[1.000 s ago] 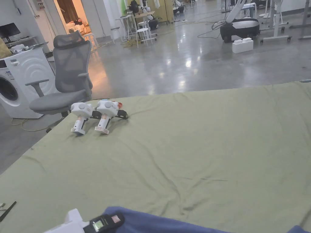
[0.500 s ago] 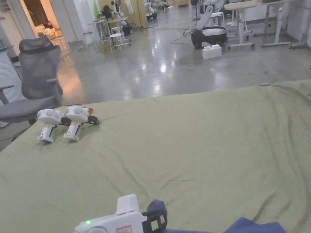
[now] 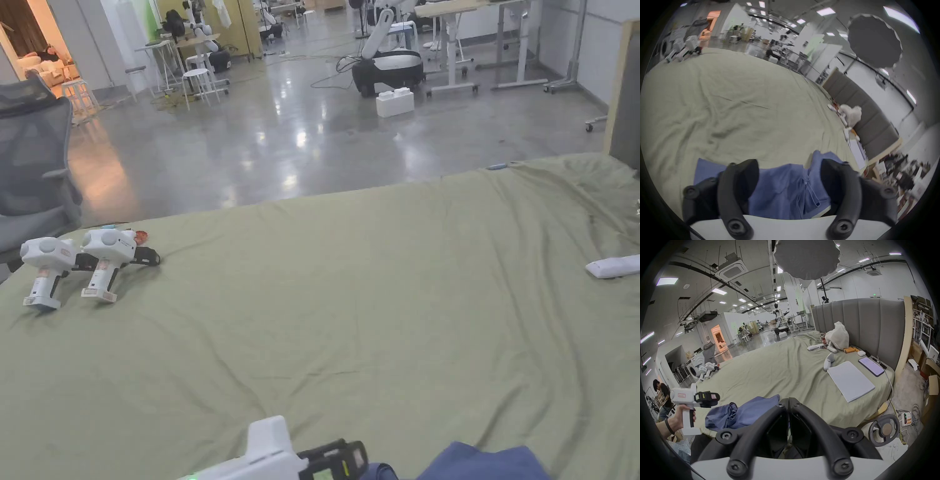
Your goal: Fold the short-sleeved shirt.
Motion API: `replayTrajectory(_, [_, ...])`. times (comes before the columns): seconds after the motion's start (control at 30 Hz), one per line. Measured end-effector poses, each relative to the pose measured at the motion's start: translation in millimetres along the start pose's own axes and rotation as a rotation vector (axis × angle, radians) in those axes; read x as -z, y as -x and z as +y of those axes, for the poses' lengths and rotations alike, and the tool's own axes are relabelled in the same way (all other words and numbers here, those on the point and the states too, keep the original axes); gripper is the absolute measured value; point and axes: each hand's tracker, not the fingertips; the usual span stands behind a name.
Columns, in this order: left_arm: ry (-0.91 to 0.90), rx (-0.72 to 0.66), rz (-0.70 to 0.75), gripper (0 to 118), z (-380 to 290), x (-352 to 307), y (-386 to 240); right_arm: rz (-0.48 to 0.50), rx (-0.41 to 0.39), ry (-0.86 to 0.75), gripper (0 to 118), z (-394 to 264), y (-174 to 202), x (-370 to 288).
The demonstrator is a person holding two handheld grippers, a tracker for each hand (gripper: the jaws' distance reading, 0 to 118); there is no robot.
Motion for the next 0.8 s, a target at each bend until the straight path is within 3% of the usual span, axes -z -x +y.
replayTrajectory(0.07, [-0.003,-0.083,0.036,16,-3.0,-1.3,14.3,0.009,0.008,0.007,0,-1.8,1.1,2.0])
replayTrajectory(0.1, [0.015,-0.107,0.038,5,-8.6,3.2,20.0,0.015,0.011,0.012,0,-2.3,1.9,2.2])
replayTrajectory(0.2, [0.061,-0.12,-0.047,5,-29.0,22.7,27.9,0.023,0.011,0.018,0,-4.6,3.0,2.3])
replayTrajectory(0.27, [0.126,-0.205,-0.1,5,-43.5,43.0,27.7,0.022,0.003,0.022,0,-4.8,4.1,1.2])
replayTrajectory(0.33, [0.173,-0.246,-0.089,4,-58.5,63.2,23.2,0.015,-0.006,0.026,0,-4.1,4.7,-0.3])
replayTrajectory(0.4, [0.215,-0.2,-0.054,4,-66.9,77.9,16.3,0.006,-0.011,0.026,0,-3.5,4.6,-2.1])
replayTrajectory(0.53, [0.195,-0.23,-0.074,4,-50.3,62.5,24.3,0.001,-0.008,0.031,0,-1.1,5.6,-1.1])
replayTrajectory(0.57, [0.165,-0.22,-0.077,7,-46.3,51.0,26.9,0.002,-0.008,0.033,0,-1.0,6.1,-0.1])
replayTrajectory(0.6, [0.12,-0.194,-0.069,19,-40.4,37.4,31.5,0.004,-0.009,0.035,0,-1.2,6.3,1.5])
replayTrajectory(0.63, [0.081,-0.191,-0.067,38,-34.3,21.9,39.8,0.007,-0.009,0.035,0,-1.3,7.1,2.7])
replayTrajectory(0.7, [0.032,-0.212,-0.069,87,-23.0,-10.4,59.2,0.019,-0.008,0.039,0,-1.4,8.9,5.9])
replayTrajectory(0.73, [0.023,-0.232,-0.067,99,-18.5,-24.0,73.6,0.027,-0.007,0.044,0,-1.0,10.3,7.6])
replayTrajectory(0.8, [0.0,-0.285,-0.064,101,-12.7,-51.2,101.4,0.039,-0.012,0.053,0,-2.5,13.0,10.4])
